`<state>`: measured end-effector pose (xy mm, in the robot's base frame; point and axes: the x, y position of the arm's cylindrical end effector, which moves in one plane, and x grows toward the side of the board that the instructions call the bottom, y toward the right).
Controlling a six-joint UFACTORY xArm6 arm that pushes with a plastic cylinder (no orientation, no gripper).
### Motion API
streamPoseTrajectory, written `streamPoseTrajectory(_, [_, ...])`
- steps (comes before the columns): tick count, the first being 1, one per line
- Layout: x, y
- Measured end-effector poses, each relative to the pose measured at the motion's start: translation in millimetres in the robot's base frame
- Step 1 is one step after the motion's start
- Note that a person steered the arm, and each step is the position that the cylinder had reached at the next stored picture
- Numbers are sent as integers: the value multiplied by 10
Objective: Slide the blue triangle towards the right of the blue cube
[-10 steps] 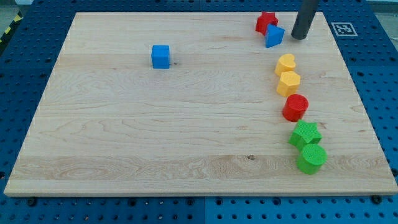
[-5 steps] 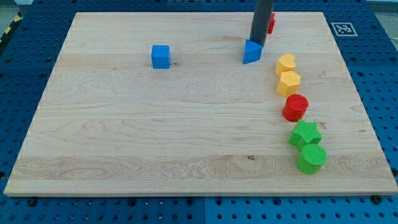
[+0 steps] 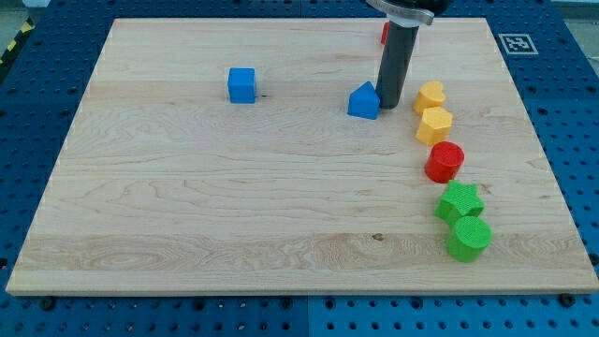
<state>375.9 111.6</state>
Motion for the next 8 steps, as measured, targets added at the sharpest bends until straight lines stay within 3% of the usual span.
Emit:
streamPoseTrajectory(5, [88,-589])
streamPoseTrajectory(8, [281,-657])
